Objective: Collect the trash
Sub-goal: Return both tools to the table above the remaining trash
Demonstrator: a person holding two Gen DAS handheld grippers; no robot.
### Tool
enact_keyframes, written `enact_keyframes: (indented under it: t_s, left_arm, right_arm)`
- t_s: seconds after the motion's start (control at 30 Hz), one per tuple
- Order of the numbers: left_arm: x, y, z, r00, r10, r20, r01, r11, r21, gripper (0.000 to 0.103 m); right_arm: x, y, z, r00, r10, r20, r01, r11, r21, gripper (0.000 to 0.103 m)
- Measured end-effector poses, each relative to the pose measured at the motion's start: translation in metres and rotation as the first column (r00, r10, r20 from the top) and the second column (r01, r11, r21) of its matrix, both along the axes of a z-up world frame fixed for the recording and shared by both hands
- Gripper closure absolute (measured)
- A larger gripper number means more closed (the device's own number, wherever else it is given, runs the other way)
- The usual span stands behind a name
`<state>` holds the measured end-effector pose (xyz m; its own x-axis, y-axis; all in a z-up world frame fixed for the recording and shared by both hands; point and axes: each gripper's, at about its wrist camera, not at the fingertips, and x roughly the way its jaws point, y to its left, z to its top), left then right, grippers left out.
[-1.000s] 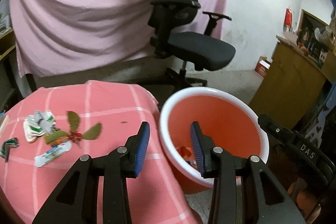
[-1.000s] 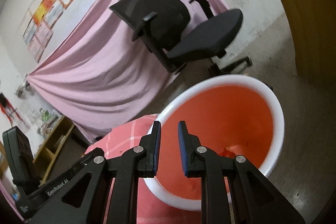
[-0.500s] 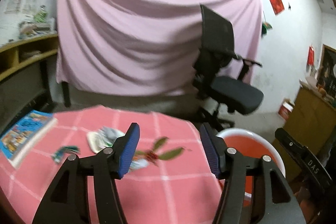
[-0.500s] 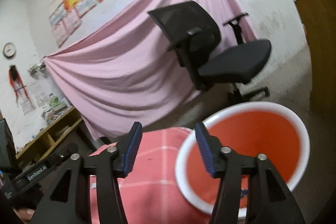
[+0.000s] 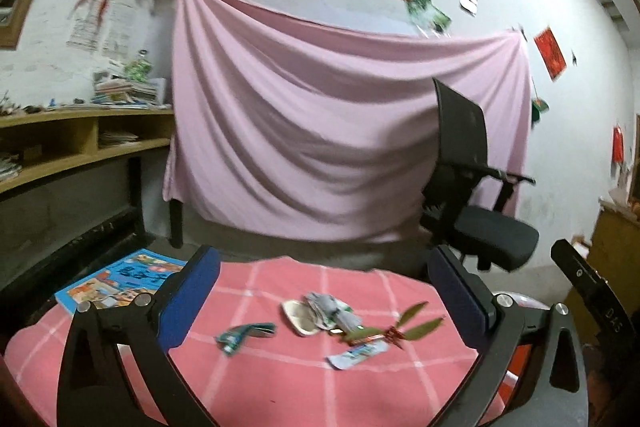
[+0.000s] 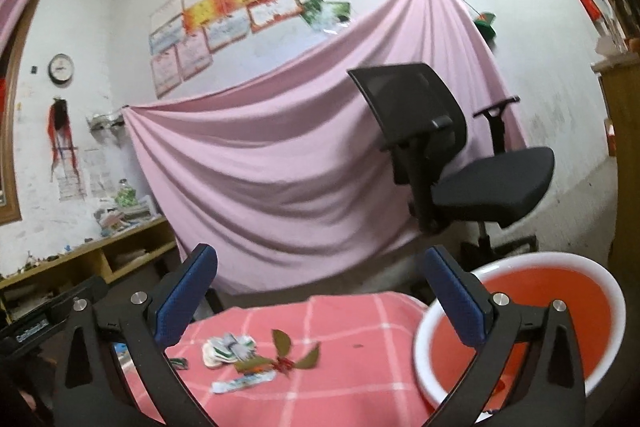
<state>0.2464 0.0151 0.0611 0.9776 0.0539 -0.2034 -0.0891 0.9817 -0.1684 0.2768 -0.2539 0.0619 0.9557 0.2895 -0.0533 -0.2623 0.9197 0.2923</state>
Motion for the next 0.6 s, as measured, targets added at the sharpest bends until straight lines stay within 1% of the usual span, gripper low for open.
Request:
enact_keyframes:
  t_s: [0.23,0.37,0.6]
  left_arm:
    - [-0.013,0.039,-0.022,0.996,0.088,0.025,-0.087,0.996,-0.031,0.001]
    - [-0.024,0.059,-0.034,0.988,0.148,0.044,-0.146,0.988,-0.045,0.001]
    - [-0.028,0.083,-0.043,0.984,0.177,0.015,-0.176,0.983,-0.046,0.001]
  right_arm:
    - [0.000,0.027,-0.001,0.999,0.023,0.033,-0.019,0.995,-0.099,0.000]
    - [-0.004,0.035,-0.004,0.998,0.032,0.055,-0.025,0.991,-0.132,0.000]
    - [0.000,0.059,-0.012,0.996,0.064,0.060,-0.052,0.980,-0.194,0.000]
